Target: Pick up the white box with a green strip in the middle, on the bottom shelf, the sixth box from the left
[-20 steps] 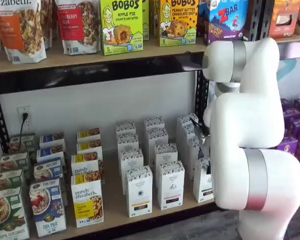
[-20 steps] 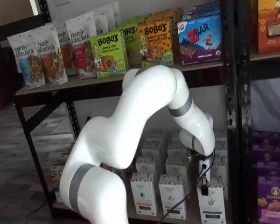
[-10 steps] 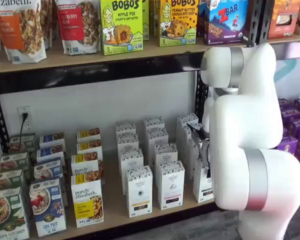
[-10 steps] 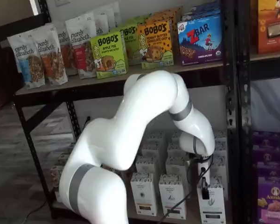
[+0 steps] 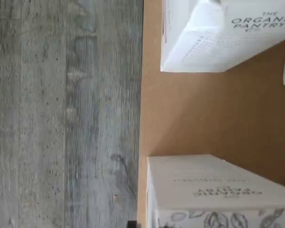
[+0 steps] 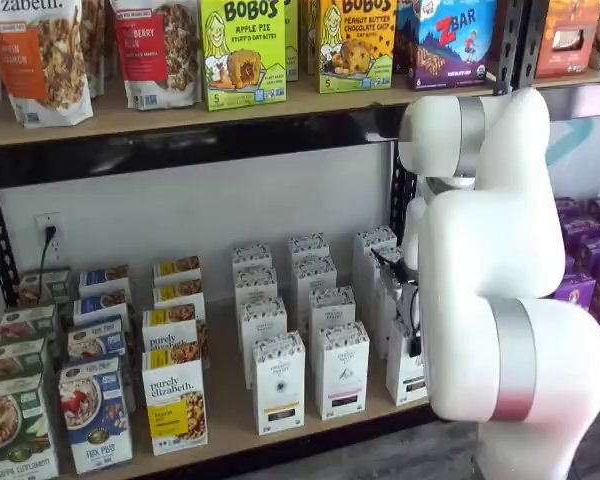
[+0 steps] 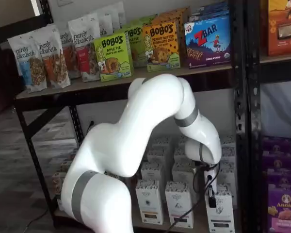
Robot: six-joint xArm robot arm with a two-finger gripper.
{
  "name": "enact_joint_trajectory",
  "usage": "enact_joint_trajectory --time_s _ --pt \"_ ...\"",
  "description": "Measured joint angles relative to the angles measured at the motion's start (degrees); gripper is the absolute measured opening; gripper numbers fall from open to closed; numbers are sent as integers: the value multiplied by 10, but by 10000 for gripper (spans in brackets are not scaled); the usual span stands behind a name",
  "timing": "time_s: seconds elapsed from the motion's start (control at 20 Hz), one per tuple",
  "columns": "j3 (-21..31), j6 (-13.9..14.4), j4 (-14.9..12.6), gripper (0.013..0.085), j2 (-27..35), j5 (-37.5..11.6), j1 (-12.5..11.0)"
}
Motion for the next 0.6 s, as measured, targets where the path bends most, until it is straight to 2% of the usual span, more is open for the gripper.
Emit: enact_joint_trajectory --time_s 0.35,0.6 --pt "1 14 -12 690 -3 2 3" --pt "7 35 -34 690 -4 -4 4"
